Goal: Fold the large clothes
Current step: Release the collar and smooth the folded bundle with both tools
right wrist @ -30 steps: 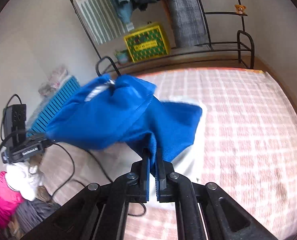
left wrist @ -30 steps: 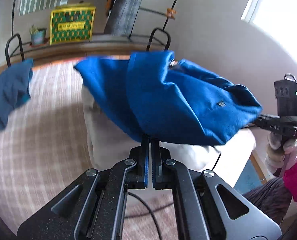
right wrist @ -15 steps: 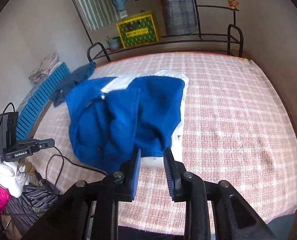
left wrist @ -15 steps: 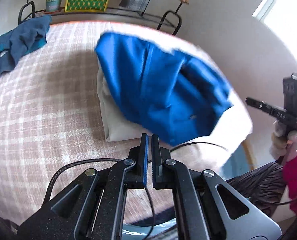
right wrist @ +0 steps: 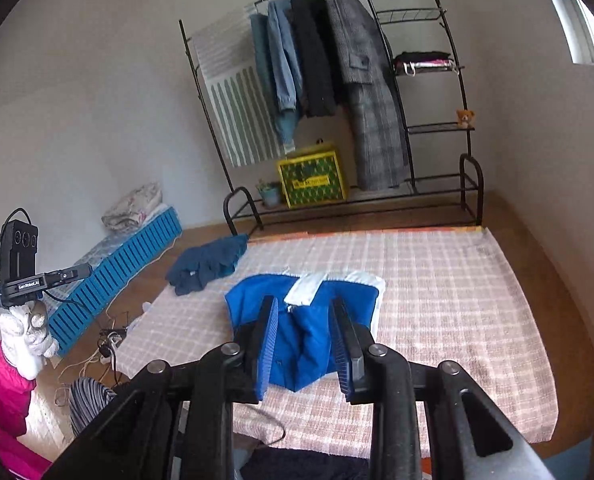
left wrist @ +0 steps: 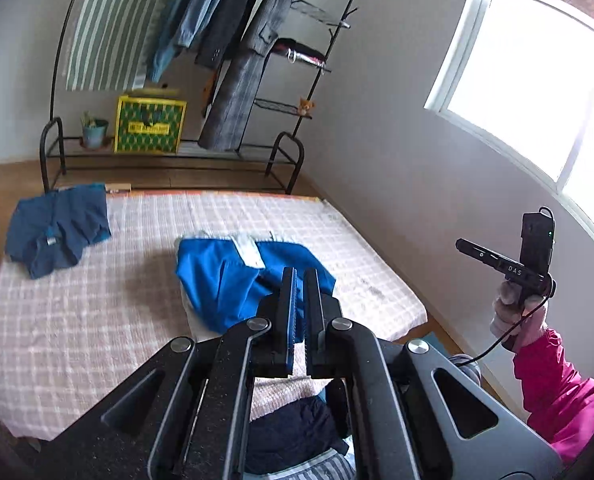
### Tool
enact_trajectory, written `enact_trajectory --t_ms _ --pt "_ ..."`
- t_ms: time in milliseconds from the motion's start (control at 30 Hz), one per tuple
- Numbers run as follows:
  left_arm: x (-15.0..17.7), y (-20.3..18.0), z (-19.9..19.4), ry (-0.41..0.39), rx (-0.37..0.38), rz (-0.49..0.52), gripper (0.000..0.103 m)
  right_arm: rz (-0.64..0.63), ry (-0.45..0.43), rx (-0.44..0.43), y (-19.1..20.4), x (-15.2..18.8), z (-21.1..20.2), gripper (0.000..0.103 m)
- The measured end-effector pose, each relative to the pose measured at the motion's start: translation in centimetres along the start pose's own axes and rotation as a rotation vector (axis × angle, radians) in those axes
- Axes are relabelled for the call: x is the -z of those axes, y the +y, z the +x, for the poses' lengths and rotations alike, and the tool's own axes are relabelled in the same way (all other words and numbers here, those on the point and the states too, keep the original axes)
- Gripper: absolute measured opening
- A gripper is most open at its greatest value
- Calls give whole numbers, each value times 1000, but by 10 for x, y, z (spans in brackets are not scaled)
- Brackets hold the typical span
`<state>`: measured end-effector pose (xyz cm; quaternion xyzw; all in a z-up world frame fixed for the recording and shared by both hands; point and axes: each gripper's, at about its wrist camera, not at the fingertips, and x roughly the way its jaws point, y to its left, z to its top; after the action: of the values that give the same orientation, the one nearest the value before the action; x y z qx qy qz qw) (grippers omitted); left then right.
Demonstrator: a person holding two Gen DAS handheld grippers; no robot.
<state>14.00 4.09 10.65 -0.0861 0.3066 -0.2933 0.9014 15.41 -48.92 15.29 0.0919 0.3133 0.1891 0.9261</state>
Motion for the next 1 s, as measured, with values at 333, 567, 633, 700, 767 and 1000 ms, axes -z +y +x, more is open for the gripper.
enact_trajectory --t_ms 333,567,633,700,767,1000 --pt "-13 33 15 -36 4 -76 59 60 23 -26 -12 -3 25 58" --pt "11 123 132 112 -54 -247 59 224 244 -29 -56 49 132 65" --pt "16 152 164 154 -30 -315 59 284 301 -30 -68 66 162 65" --pt "22 183 197 201 -35 -402 59 336 342 -31 -81 84 189 66" --pt "28 205 226 250 -12 -463 59 401 383 -53 -92 99 215 67" --pt "50 240 304 362 75 -583 59 539 441 -121 -111 134 270 57"
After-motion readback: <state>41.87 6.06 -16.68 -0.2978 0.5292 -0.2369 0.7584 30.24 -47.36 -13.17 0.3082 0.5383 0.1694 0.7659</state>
